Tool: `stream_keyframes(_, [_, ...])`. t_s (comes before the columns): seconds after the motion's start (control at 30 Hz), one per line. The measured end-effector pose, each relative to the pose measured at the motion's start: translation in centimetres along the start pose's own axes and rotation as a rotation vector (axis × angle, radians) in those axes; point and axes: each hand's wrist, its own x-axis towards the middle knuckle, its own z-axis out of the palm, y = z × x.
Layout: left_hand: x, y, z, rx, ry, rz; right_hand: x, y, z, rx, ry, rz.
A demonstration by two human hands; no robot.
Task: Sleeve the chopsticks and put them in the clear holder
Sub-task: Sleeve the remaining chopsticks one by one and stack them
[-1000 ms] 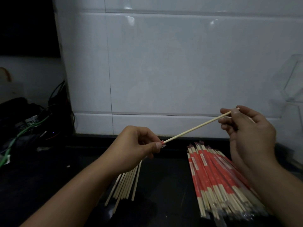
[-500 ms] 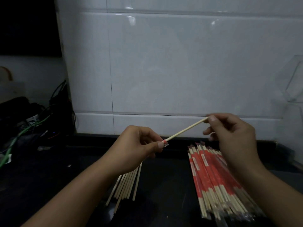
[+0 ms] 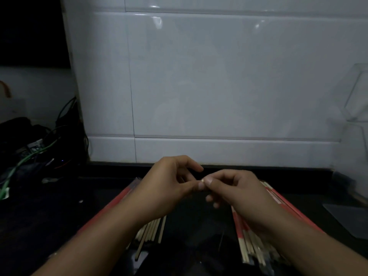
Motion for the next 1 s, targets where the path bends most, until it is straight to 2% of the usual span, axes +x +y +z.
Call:
stream_keyframes(0.3, [-0.1,0.2,-1.5,0.086,0.018,-0.061,1.6,0.2,-2.5,0.247,0.287,0.03])
stream_keyframes(0.5, [-0.1,0.5,-1.5,0.096,0.032,-0.056,2.1,-0.1,-3.2,0.387,0.344,-0.005])
stream_keyframes(0.77, [-0.1,-0.1,-0.9,0.187,-0.079,-0.098,2.2,0.0,-3.0,0.244,0.278,-0.091])
stream_keyframes(1.0, [0.0,0.1,-1.5,0.148,-0.051,-0.074,2.0,0.2,-3.6,-0.266,0.306,-0.31])
